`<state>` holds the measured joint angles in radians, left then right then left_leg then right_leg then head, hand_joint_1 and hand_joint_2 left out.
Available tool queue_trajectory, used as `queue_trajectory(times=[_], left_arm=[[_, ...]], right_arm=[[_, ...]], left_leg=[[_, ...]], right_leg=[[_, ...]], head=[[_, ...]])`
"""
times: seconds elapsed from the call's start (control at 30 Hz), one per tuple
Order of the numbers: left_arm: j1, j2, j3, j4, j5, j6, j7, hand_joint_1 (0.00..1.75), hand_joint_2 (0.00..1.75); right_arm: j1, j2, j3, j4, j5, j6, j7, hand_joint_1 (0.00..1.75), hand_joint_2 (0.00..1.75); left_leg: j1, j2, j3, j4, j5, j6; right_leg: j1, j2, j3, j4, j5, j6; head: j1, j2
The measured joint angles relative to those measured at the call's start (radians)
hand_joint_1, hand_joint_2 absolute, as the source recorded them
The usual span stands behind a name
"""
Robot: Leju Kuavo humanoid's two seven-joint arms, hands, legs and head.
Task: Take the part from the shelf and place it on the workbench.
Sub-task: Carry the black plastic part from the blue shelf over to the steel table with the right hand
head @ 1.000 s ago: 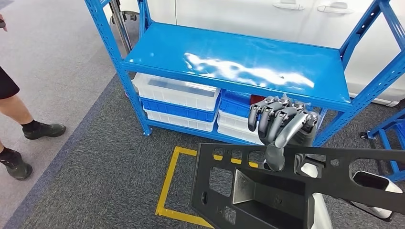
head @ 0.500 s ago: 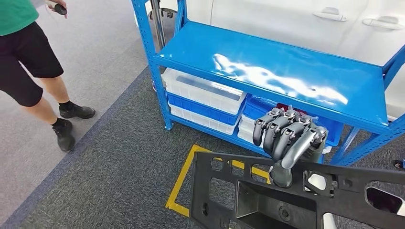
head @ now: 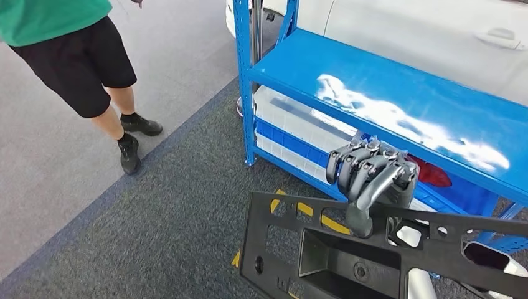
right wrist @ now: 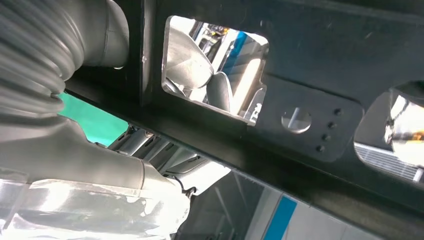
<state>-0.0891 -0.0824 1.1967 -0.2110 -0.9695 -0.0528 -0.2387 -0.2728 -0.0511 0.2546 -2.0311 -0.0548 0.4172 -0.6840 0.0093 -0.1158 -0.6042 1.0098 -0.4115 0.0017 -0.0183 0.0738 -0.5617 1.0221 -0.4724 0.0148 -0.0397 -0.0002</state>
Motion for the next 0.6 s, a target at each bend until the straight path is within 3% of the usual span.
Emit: queue_trajectory(times=[0.07, 0.13, 0.2, 0.27, 0.3, 0.33, 0.37, 0.43, 0.47, 0.5, 0.57, 0.6], left_arm=[[0.005, 0.002, 0.001, 0.000, -0.002, 0.000, 0.002, 0.00, 1.75], [0.007, 0.004, 0.001, 0.000, -0.002, 0.003, 0.000, 0.00, 1.75], [0.004, 0.006, 0.001, 0.000, 0.000, 0.007, -0.008, 0.00, 1.75], [0.001, 0.010, 0.002, 0.000, 0.002, 0.010, -0.020, 0.00, 1.75], [0.002, 0.013, 0.002, 0.000, 0.003, 0.011, -0.025, 0.00, 1.75], [0.003, 0.016, 0.002, -0.001, 0.003, 0.011, -0.029, 0.00, 1.75], [0.004, 0.021, 0.002, -0.001, 0.003, 0.010, -0.033, 0.00, 1.75], [0.002, 0.030, 0.002, -0.001, 0.003, 0.008, -0.039, 0.00, 1.75], [0.001, 0.033, 0.002, -0.002, 0.003, 0.006, -0.042, 0.00, 1.75], [0.000, 0.036, 0.002, -0.002, 0.002, 0.006, -0.044, 0.00, 1.75], [0.002, 0.041, 0.002, -0.003, 0.002, 0.006, -0.046, 0.00, 1.75], [0.004, 0.042, 0.002, -0.003, 0.002, 0.007, -0.046, 0.00, 1.75]], right_arm=[[0.000, -0.004, 0.008, 0.000, -0.002, -0.012, 0.000, 1.69, 1.75], [-0.001, -0.005, 0.015, -0.001, -0.007, -0.013, 0.000, 1.69, 1.75], [-0.001, -0.004, 0.018, -0.004, -0.016, -0.005, 0.000, 1.69, 1.75], [0.000, -0.001, 0.019, -0.005, -0.021, 0.008, 0.000, 1.69, 1.75], [0.000, 0.001, 0.019, -0.006, -0.021, 0.013, 0.000, 1.69, 1.75], [0.001, 0.003, 0.019, -0.008, -0.021, 0.015, 0.000, 1.69, 1.75], [0.001, 0.006, 0.019, -0.011, -0.021, 0.016, 0.000, 1.69, 1.75], [0.001, 0.014, 0.019, -0.022, -0.020, 0.018, 0.000, 1.69, 1.75], [0.002, 0.017, 0.019, -0.027, -0.020, 0.018, 0.000, 1.69, 1.75], [0.003, 0.021, 0.019, -0.031, -0.020, 0.019, 0.000, 1.69, 1.75], [0.007, 0.028, 0.019, -0.039, -0.019, 0.017, 0.000, 1.69, 1.75], [0.010, 0.031, 0.019, -0.042, -0.019, 0.015, 0.000, 1.69, 1.75]], left_leg=[[0.003, -0.011, -0.006, -0.001, 0.003, -0.013], [0.001, 0.029, -0.023, 0.031, -0.019, -0.023], [0.000, 0.087, -0.075, 0.143, -0.079, -0.031], [0.003, 0.106, -0.135, 0.271, -0.131, -0.037], [0.003, 0.109, -0.144, 0.294, -0.132, -0.037], [0.003, 0.111, -0.131, 0.274, -0.114, -0.037], [0.002, 0.118, -0.098, 0.215, -0.084, -0.034], [-0.005, 0.159, -0.016, 0.069, -0.033, -0.022], [-0.009, 0.174, 0.008, 0.023, -0.022, -0.014], [-0.013, 0.180, 0.018, 0.002, -0.020, -0.006], [-0.015, 0.159, 0.015, -0.002, -0.018, 0.007], [-0.013, 0.148, 0.016, -0.006, -0.015, 0.013]], right_leg=[[0.001, -0.021, 0.000, -0.005, 0.005, -0.009], [-0.001, -0.045, 0.004, -0.013, 0.010, -0.022], [0.000, -0.072, 0.006, -0.016, 0.010, -0.030], [0.004, -0.101, 0.005, -0.016, 0.009, -0.032], [0.005, -0.115, 0.005, -0.016, 0.008, -0.033], [0.006, -0.128, 0.006, -0.016, 0.006, -0.032], [0.007, -0.140, 0.008, -0.016, 0.005, -0.031], [0.011, -0.161, 0.013, -0.015, 0.000, -0.025], [0.013, -0.170, 0.015, -0.014, -0.002, -0.021], [0.016, -0.180, 0.017, -0.014, -0.004, -0.017], [0.017, -0.196, 0.020, -0.015, -0.007, -0.007], [0.015, -0.187, 0.020, -0.010, -0.013, -0.001]], head=[[0.000, 0.000], [0.000, 0.000], [0.000, 0.000], [0.000, 0.000], [0.000, 0.000], [0.000, 0.000], [0.000, 0.000], [0.000, 0.000], [0.000, 0.000], [0.000, 0.000], [0.000, 0.000], [0.000, 0.000]])
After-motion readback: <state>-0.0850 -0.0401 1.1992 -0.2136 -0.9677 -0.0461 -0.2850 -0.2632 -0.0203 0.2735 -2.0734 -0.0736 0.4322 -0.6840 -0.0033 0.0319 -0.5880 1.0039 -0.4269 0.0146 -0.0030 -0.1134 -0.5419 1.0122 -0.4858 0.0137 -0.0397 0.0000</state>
